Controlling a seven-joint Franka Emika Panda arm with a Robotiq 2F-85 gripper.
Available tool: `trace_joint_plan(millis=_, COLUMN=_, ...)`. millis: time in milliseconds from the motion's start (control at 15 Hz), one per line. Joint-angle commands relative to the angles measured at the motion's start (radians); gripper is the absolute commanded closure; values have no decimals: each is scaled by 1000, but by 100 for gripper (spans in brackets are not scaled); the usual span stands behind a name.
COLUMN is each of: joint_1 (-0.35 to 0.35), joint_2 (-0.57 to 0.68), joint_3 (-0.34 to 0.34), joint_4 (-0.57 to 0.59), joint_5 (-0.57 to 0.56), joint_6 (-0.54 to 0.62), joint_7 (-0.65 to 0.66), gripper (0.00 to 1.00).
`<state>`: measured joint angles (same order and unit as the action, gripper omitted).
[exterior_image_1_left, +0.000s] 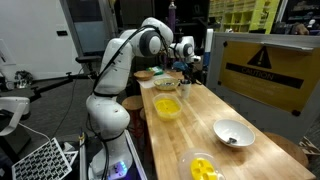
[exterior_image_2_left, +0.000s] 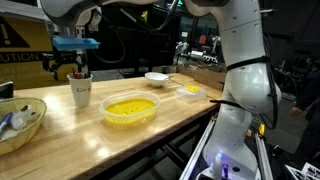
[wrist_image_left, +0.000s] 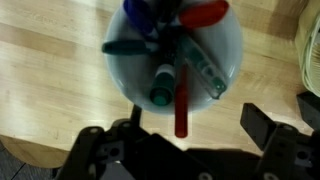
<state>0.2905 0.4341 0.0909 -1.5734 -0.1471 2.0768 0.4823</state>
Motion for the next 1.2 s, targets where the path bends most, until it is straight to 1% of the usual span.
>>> trace_joint_plan(millis=0, joint_1=7, joint_2=3, joint_3=-7, joint_4=5, joint_5=4, joint_6=-4, joint_7=-2, gripper=0)
trace_joint_plan(millis=533, joint_1=7, joint_2=7, joint_3=-13, joint_4=19, joint_5=3, joint_6=-12, joint_7=8, gripper=0)
trace_joint_plan(millis=1133, joint_1=7, joint_2=-21, joint_3=-19, joint_4=2, joint_5=0, joint_6=0, joint_7=18, gripper=0)
